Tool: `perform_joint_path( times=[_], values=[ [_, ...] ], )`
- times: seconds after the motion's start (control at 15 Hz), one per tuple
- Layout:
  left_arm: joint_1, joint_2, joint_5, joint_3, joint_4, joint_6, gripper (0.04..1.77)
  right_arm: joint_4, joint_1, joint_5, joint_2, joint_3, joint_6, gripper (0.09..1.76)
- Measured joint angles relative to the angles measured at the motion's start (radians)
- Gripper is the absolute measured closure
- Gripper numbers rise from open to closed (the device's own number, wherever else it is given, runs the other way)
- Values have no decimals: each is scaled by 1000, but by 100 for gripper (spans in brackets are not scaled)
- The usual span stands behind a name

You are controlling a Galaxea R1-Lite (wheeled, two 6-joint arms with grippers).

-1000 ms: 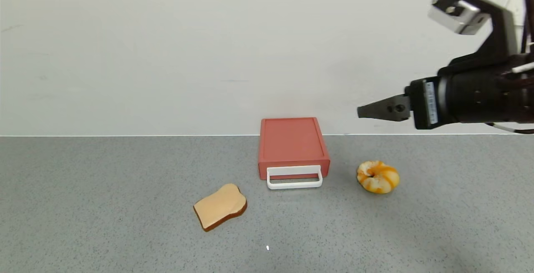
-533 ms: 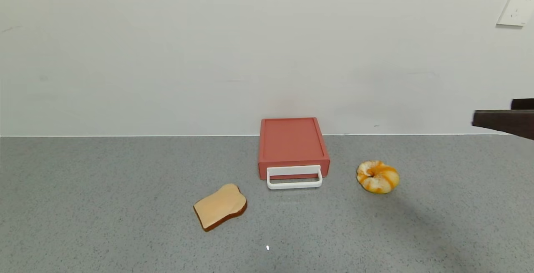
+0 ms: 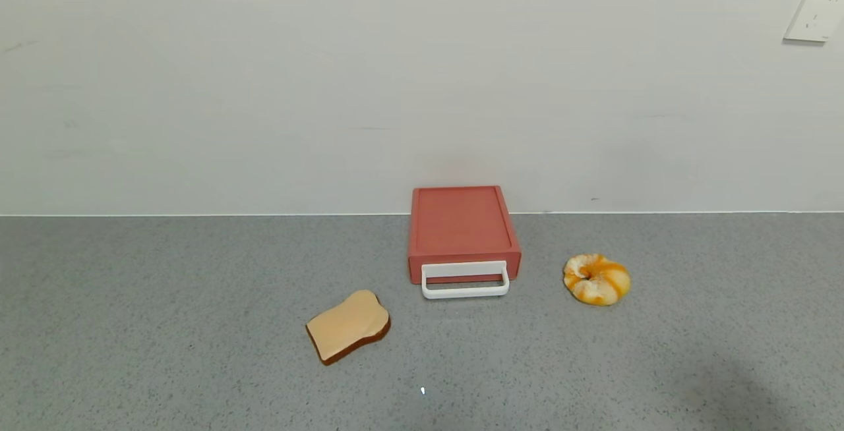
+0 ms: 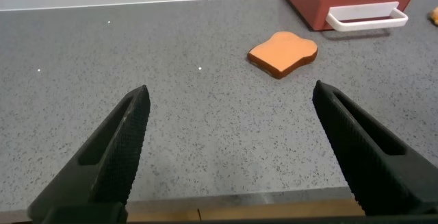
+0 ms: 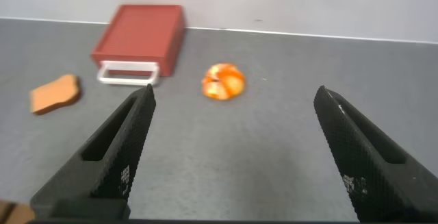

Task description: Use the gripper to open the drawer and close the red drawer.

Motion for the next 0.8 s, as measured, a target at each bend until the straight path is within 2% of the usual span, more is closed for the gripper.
perform_joint_path(
  times=[0.2, 0.53, 0.8],
  values=[
    [0, 0, 0, 0, 0, 0, 9, 4, -84, -59, -132, 93, -23, 14],
    [0, 0, 0, 0, 0, -1, 9, 29, -254, -63, -306, 185, -36, 14],
    [0, 0, 0, 0, 1, 1, 9, 29, -237, 27, -435, 266, -50, 14]
  ],
)
